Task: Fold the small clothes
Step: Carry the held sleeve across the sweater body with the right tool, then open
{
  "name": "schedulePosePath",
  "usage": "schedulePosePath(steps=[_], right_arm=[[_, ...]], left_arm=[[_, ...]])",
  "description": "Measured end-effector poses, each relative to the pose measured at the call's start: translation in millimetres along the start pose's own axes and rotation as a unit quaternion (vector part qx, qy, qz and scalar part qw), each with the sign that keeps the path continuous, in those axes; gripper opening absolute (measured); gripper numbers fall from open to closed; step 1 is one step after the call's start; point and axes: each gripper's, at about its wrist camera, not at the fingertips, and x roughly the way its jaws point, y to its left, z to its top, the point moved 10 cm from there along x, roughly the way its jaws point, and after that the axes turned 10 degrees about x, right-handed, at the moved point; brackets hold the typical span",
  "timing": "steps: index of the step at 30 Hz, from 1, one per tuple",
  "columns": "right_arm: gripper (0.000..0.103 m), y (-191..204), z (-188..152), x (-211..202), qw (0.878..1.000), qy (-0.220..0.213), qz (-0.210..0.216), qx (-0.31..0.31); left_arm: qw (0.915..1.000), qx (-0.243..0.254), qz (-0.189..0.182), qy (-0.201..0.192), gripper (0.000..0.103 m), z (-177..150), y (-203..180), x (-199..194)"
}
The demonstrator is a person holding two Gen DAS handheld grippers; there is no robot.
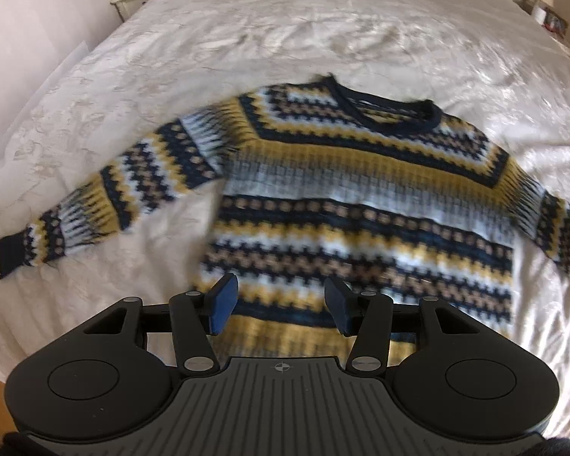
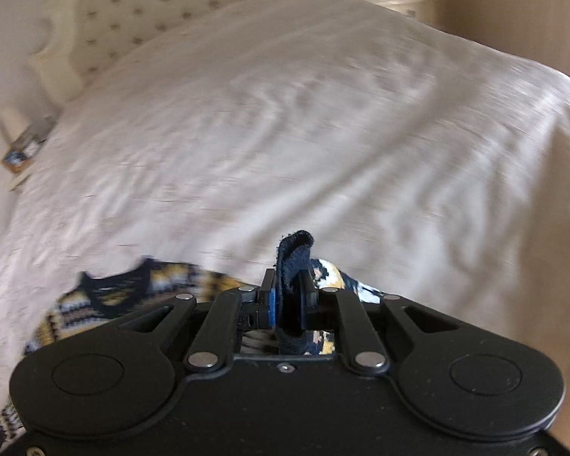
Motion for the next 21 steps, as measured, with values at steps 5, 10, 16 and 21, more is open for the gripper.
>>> schedulePosePath(steps=[5,10,16,21], right_arm=[[0.018,89.3,-10.9,11.4,0.998,0.009,0.037,-0.041],[0.018,179.2,-31.1,30.3,0.994,0.026,0.076,-0.076],[0.018,278.3,-71.0,58.8,0.985,0.052,0.123,-0.106],[0.018,340.6,-117.3,92.8,0.977,0.089,0.139,-0.136]], left_arm=[[0.9999,-0.015,0.005,-0.002,0.049,-3.1,43.1,7.4],[0.9995,-0.031,0.009,0.003,0.05,-9.5,82.5,15.3],[0.9993,-0.035,0.013,0.01,0.049,-16.6,125.1,27.3],[0.9989,-0.037,0.021,0.018,0.05,-20.4,158.7,38.0]])
